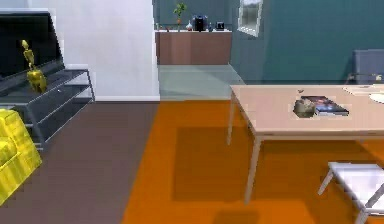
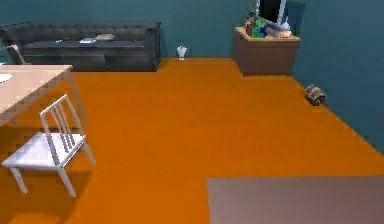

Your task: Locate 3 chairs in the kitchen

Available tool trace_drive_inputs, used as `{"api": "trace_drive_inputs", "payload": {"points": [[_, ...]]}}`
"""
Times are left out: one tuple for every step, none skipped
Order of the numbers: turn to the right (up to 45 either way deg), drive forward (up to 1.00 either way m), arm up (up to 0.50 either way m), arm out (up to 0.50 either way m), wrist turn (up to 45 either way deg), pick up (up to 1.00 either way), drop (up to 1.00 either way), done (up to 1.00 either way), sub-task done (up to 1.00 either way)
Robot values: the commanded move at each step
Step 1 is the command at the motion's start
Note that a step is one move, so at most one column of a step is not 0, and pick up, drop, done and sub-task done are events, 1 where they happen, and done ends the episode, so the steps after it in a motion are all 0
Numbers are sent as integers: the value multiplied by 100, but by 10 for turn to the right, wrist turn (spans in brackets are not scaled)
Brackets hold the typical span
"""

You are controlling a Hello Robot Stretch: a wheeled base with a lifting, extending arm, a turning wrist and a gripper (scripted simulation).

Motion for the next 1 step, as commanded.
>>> {"api": "trace_drive_inputs", "payload": {"points": [[0,100,0,0,0,0,0,0,0]]}}
